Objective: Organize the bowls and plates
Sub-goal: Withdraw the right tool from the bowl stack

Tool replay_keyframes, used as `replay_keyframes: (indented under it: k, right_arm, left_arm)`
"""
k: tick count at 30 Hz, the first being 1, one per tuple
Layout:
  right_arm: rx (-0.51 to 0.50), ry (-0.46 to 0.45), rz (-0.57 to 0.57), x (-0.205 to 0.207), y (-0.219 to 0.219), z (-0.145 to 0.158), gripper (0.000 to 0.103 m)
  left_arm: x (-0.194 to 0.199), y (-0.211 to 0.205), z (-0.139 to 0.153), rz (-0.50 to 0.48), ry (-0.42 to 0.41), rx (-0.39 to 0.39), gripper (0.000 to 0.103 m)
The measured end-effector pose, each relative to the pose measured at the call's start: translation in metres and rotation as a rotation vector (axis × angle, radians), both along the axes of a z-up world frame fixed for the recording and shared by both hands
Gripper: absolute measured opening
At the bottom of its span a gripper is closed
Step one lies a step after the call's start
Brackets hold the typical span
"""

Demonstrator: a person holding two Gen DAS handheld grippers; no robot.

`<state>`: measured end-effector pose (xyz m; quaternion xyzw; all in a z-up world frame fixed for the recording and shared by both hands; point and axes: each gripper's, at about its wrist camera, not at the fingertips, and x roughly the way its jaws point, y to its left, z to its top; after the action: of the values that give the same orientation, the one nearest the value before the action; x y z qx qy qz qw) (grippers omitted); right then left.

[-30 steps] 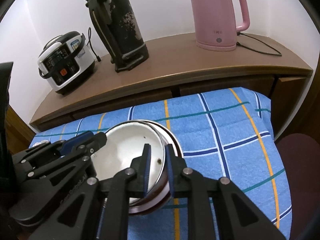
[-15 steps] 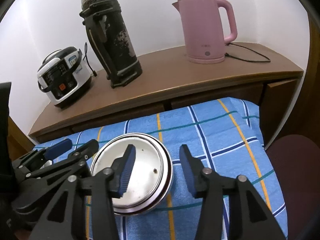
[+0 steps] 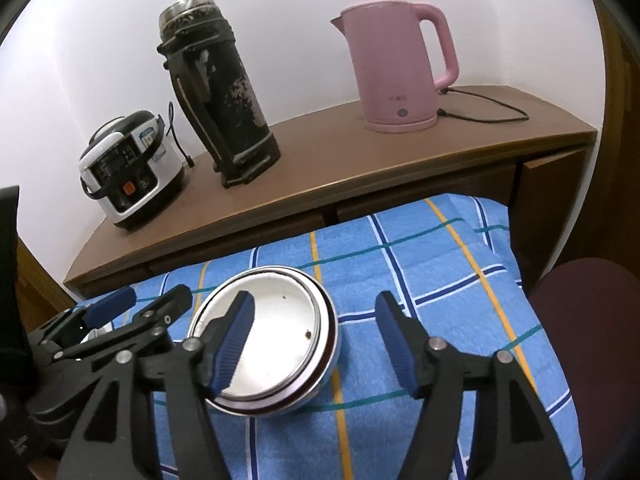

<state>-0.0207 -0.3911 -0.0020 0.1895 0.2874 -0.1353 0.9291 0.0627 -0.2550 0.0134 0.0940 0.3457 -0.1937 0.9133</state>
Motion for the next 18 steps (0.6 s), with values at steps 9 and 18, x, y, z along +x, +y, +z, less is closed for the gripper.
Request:
replay_keyframes:
  k: [9,18]
  right_arm:
    - [0.012,-0.008,-0.001,-0.013,0.003,-0.002,0.069]
    - [0.008,-0.035,-0.002,-0.028,0.009,-0.002,0.072]
  left_arm:
    - [-0.011,0.007,-0.003,0.002,0.003,-0.021,0.074]
    - [-0.025,0.013,-0.003,-0.001,-0.027,-0.017,0.074]
